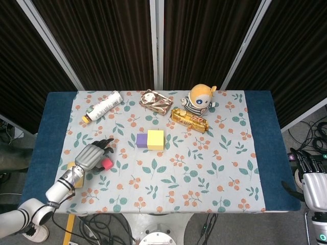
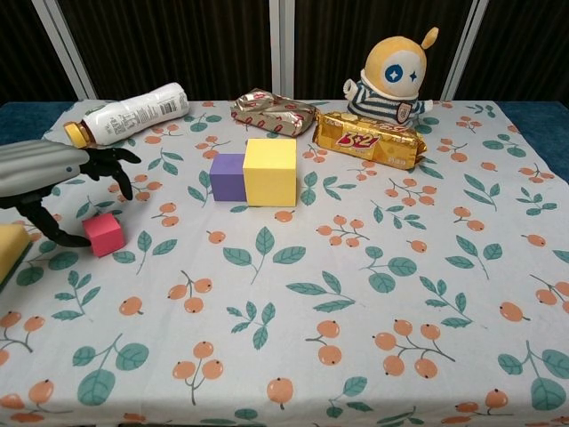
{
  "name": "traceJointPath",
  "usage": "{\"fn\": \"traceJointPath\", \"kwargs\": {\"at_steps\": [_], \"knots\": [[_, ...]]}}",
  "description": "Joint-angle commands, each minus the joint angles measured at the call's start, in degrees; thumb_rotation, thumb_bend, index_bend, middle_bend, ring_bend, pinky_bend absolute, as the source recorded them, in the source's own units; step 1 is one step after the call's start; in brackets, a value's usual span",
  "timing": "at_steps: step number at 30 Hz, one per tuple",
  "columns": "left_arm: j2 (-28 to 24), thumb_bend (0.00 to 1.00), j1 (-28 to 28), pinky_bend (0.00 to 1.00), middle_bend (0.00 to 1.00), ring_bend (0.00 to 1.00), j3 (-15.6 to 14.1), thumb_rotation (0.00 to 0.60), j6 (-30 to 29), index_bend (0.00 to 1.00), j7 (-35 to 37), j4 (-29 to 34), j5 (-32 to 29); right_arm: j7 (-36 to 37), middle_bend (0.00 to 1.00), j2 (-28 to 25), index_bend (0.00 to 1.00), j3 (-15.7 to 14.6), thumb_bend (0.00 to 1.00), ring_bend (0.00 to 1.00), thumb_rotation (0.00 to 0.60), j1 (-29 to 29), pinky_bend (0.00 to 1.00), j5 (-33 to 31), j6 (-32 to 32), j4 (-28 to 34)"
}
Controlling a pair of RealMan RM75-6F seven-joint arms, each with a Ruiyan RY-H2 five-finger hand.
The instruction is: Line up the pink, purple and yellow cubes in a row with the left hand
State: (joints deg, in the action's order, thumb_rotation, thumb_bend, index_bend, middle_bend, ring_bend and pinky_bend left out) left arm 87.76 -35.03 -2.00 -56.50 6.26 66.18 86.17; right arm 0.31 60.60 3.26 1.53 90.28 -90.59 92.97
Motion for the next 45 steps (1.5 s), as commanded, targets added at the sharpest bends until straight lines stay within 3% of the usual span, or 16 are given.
{"fn": "traceJointPath", "kwargs": {"at_steps": [1,16,34,45], "knots": [[-0.6,0.22,-0.5,0.25,0.16,0.15,1.1,0.6,2.2,0.38,0.7,2.6,-2.1,0.1,0.16,0.0,0.01,0.0,0.09,0.11,0.6,-0.1,0.23,0.0,-0.1,0.0],[-3.7,0.23,0.3,0.26,0.17,0.15,3.0,0.6,6.4,0.44,-3.7,10.2,-9.9,0.9,0.16,0.1,0.01,0.0,0.09,0.11,0.6,-0.1,0.23,-0.1,0.1,-0.7],[-2.5,0.28,1.3,0.26,0.19,0.15,3.4,0.6,7.4,0.5,-4.2,11.0,-12.5,1.6,0.16,0.1,0.01,0.0,0.09,0.11,0.6,-0.2,0.23,0.0,-0.2,-1.2],[-1.5,0.34,2.5,0.26,0.23,0.15,5.5,0.6,5.2,0.56,-3.6,10.7,-14.6,1.9,0.16,0.1,0.01,0.0,0.09,0.11,0.6,-0.1,0.23,0.1,-0.1,-1.5]]}}
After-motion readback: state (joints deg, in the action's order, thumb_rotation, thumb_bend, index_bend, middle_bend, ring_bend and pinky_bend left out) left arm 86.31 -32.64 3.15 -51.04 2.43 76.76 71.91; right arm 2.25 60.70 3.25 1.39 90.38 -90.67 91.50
